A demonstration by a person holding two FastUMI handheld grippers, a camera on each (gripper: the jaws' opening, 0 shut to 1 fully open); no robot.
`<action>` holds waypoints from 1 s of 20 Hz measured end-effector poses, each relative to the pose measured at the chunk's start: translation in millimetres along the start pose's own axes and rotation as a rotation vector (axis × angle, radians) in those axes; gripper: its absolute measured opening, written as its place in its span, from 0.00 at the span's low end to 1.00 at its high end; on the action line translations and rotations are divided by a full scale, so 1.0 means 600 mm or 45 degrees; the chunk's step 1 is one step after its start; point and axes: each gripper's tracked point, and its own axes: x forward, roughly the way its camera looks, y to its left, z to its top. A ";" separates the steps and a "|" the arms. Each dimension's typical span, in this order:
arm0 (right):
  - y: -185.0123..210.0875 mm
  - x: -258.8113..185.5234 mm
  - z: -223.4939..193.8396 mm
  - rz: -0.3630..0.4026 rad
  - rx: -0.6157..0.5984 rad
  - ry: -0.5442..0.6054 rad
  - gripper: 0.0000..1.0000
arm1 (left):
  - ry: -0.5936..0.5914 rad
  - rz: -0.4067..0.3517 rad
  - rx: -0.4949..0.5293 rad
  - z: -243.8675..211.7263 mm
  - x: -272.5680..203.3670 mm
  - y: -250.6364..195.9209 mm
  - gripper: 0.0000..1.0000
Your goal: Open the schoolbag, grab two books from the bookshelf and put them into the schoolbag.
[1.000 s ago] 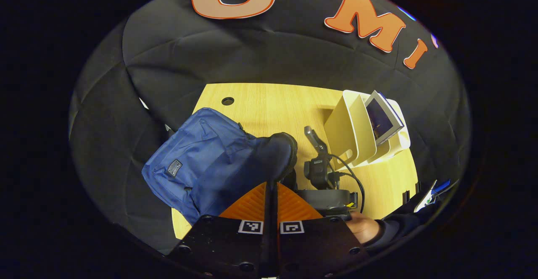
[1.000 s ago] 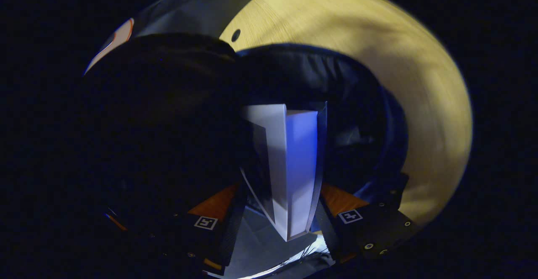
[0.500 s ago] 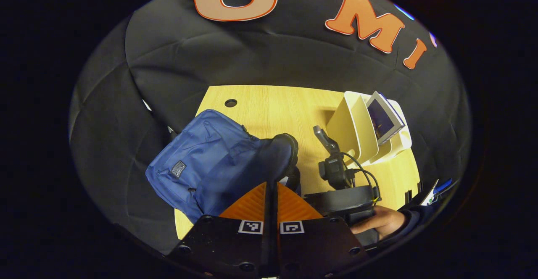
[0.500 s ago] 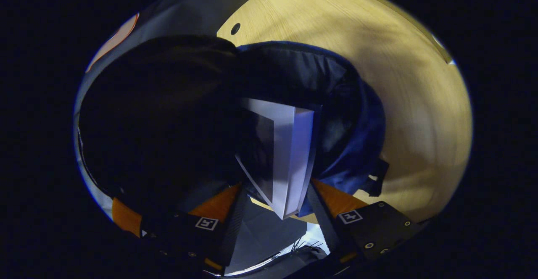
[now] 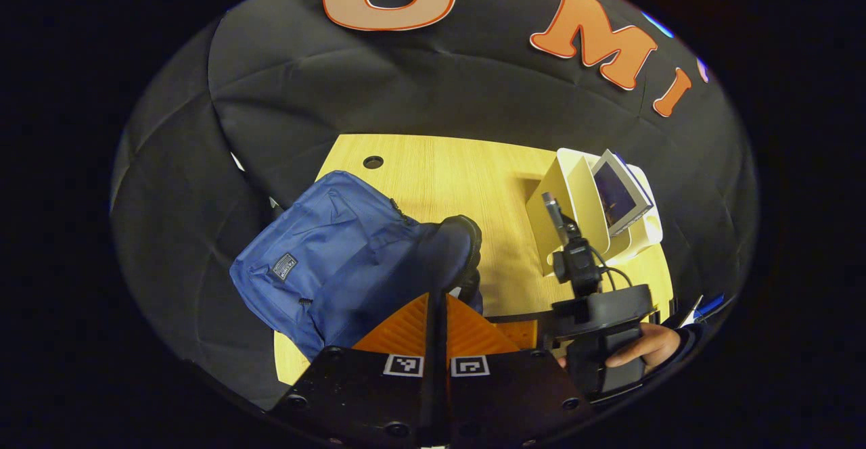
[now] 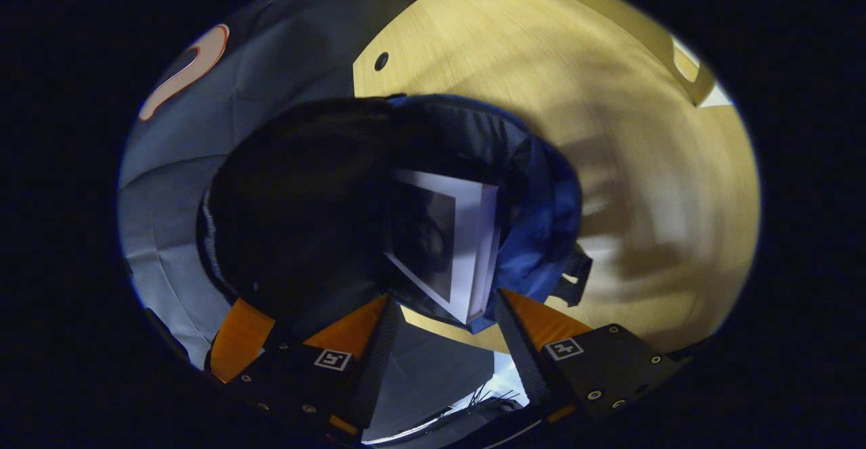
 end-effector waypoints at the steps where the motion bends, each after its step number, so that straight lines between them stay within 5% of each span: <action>1: -0.008 -0.012 0.005 -0.011 -0.001 -0.017 0.88 | 0.002 0.001 -0.001 0.000 0.003 -0.003 0.01; 11: -0.093 -0.152 0.042 -0.121 -0.104 -0.167 0.88 | 0.049 0.006 0.004 -0.029 0.033 -0.021 0.01; 20: -0.158 -0.369 0.095 -0.239 -0.229 -0.412 0.84 | 0.124 0.038 0.064 -0.064 0.077 -0.053 0.01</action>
